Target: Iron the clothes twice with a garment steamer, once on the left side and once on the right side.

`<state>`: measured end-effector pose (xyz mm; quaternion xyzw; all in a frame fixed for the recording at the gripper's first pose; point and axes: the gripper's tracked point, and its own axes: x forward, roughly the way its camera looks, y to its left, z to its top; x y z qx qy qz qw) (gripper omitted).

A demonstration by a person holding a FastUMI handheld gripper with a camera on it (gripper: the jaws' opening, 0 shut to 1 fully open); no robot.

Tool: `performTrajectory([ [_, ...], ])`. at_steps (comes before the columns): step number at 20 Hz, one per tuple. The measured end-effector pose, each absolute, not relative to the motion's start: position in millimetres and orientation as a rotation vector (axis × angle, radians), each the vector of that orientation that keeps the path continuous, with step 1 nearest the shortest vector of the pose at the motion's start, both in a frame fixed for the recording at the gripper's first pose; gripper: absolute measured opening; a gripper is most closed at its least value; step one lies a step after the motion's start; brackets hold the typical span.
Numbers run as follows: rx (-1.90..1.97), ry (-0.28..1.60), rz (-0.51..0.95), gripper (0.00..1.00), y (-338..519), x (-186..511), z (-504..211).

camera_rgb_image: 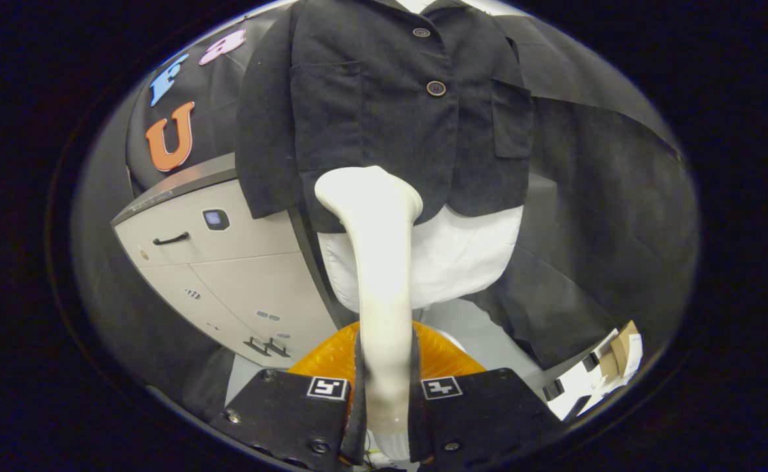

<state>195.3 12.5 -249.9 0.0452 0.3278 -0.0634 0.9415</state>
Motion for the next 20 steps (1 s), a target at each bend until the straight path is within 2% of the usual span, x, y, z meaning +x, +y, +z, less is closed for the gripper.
performTrajectory([
  [5,0.159,0.598,-0.117,0.28,-1,192,-199],
  [14,0.236,0.332,-0.15,0.28,-80,191,-46],
  [20,0.281,0.174,-0.191,0.28,-144,219,51],
])
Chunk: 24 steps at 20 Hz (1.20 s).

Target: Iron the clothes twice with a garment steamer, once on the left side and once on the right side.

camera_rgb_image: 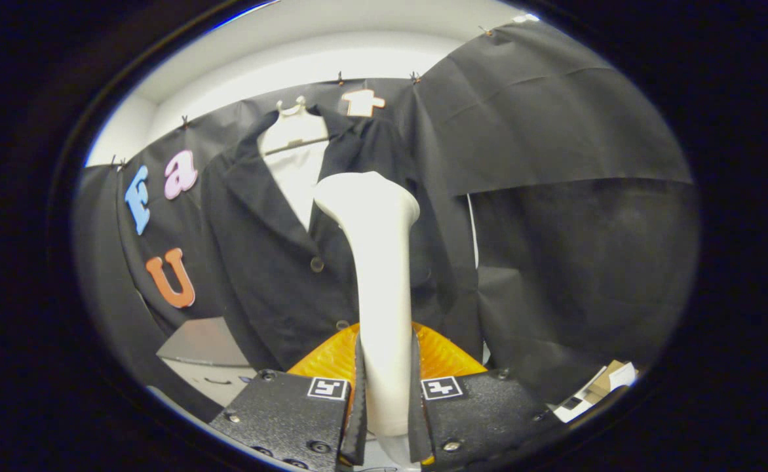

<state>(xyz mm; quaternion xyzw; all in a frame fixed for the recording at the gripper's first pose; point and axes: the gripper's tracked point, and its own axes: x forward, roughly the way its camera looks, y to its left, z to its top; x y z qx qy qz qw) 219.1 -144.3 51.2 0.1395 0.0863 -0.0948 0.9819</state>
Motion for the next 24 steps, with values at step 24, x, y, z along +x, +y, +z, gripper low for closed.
performTrajectory([
  [24,0.189,0.052,-0.131,0.28,-175,350,165],
])
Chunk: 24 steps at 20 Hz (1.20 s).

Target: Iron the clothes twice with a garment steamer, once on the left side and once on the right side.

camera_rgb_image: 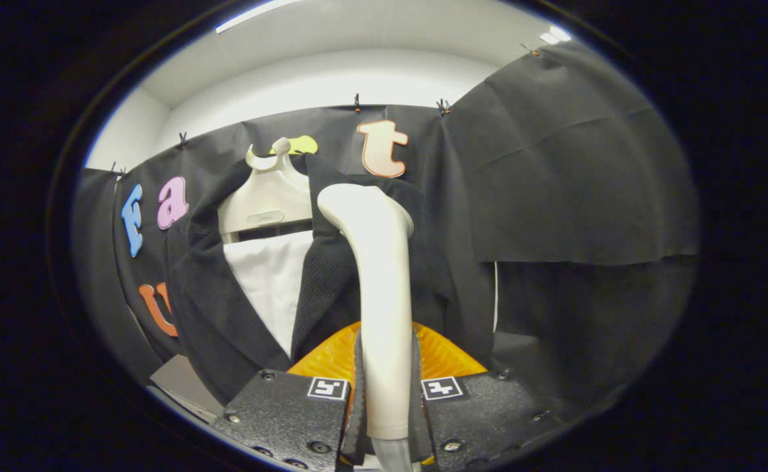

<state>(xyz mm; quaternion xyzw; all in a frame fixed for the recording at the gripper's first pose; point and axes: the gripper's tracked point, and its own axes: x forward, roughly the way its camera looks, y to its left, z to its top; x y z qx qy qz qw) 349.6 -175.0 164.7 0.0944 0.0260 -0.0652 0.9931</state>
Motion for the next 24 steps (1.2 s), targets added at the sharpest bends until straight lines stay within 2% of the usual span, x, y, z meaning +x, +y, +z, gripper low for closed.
performTrajectory([
  [14,0.118,0.129,-0.201,0.28,-160,327,110],
  [24,0.065,0.226,-0.295,0.28,-152,313,42],
])
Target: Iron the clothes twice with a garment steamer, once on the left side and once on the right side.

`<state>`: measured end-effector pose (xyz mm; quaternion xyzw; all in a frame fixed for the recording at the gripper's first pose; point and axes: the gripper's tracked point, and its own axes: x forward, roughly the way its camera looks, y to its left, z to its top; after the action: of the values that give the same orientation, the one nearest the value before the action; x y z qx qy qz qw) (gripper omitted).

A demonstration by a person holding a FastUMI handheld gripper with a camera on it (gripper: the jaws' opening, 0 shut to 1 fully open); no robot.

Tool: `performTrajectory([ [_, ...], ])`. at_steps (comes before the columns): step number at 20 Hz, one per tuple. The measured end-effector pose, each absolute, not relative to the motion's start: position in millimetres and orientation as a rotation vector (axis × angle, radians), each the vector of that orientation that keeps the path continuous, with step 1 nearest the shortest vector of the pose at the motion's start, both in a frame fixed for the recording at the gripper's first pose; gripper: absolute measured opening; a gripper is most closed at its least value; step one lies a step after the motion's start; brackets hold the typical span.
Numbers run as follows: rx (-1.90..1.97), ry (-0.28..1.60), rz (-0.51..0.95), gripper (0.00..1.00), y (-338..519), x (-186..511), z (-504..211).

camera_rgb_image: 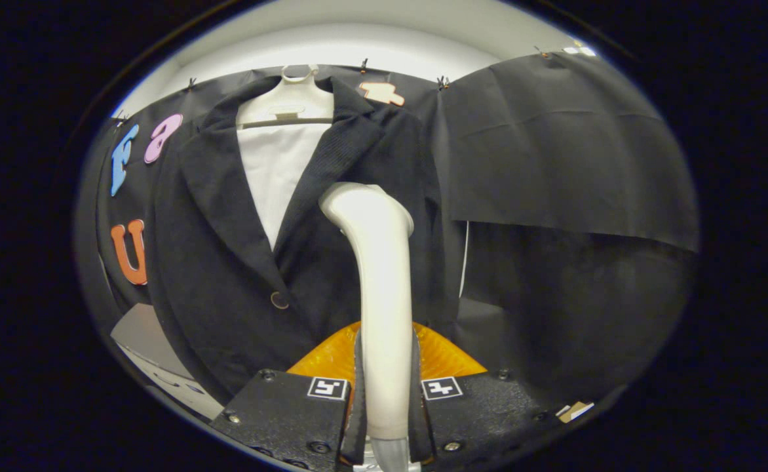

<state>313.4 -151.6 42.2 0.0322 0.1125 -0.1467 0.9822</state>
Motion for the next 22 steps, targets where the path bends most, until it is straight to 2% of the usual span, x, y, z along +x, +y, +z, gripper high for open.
performTrajectory([
  [22,-0.076,0.416,-0.409,0.28,-157,301,-64],
])
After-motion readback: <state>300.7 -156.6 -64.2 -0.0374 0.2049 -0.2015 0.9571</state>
